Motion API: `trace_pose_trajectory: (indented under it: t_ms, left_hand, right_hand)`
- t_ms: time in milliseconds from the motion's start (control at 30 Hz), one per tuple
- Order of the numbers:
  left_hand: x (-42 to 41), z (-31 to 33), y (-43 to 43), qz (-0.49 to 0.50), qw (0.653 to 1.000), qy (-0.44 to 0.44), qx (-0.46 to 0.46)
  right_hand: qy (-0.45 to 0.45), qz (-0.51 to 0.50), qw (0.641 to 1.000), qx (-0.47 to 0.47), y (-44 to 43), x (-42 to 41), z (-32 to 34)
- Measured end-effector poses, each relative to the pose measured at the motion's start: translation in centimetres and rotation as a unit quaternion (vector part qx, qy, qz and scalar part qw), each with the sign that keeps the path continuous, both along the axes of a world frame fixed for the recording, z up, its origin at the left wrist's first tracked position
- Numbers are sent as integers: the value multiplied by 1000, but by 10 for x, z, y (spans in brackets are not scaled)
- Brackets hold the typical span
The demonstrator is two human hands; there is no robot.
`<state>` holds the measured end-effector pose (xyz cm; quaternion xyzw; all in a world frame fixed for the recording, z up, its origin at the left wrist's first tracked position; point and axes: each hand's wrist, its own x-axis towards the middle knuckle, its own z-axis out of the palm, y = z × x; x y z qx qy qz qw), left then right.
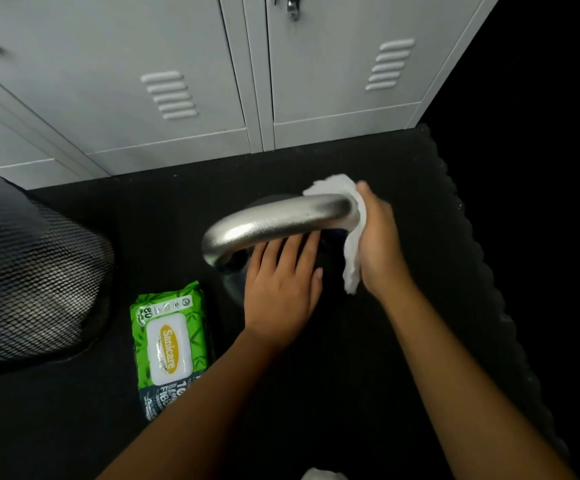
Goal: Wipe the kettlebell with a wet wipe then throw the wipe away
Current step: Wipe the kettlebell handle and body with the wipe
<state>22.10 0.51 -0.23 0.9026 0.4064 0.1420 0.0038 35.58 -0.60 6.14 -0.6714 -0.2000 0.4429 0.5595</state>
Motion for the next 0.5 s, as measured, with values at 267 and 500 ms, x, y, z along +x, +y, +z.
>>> trace_pose_trajectory:
  t_ms: [267, 500]
  left_hand:
    - [0, 0, -1, -11, 999, -30, 3]
    - [0, -3, 0, -20, 999, -34, 14]
  right_hand:
    - [-162, 57, 976, 131, -24, -18, -8]
    - [-394, 189, 899, -35, 17, -5, 41]
